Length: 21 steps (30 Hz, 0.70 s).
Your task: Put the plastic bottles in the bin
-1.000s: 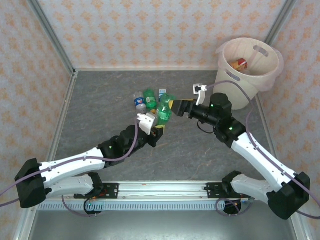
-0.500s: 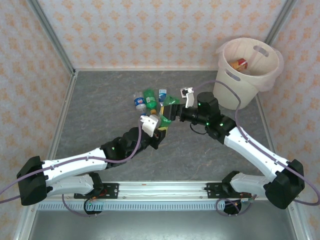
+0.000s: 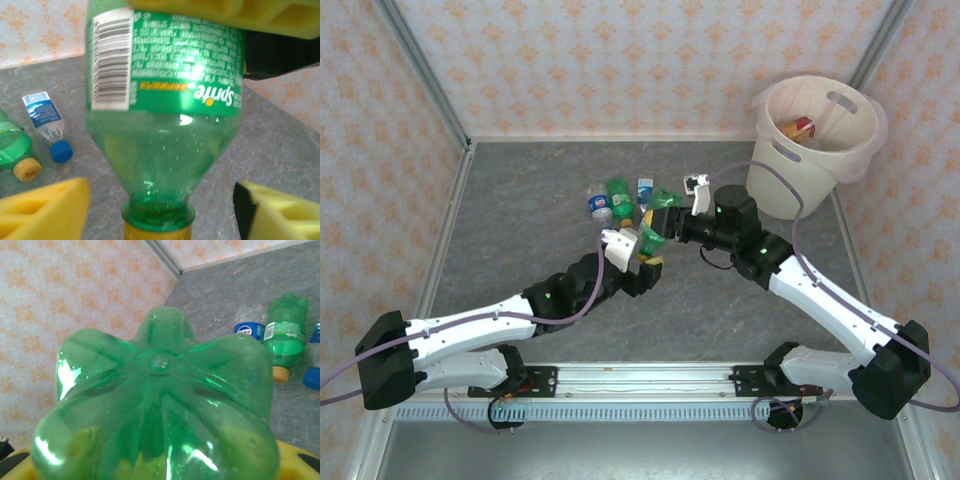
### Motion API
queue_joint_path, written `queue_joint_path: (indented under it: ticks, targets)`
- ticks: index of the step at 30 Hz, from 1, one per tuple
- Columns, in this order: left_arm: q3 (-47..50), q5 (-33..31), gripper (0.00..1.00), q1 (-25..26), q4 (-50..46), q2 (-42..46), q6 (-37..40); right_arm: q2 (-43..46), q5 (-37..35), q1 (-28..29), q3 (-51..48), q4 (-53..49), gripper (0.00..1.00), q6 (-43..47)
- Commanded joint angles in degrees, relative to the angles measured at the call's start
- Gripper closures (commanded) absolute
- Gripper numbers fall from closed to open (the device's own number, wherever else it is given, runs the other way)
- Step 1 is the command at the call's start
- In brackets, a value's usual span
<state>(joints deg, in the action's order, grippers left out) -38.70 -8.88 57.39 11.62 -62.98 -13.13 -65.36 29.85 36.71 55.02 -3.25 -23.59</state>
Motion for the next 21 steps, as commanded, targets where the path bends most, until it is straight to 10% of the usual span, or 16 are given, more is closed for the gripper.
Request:
queue_joint_path:
  ticks: [1, 21]
  targets:
    - [-0.6, -1.7, 0.08, 0.5, 0.9, 2.7, -1.4, 2.6, -6.3, -0.1, 0.7, 0.1, 0.52, -0.9]
    - [10.8, -2.9, 0.01, 0.5, 7.5, 12.9, -8.9, -1.0, -27.5, -22.6, 19.1, -9.3, 0.53, -2.1]
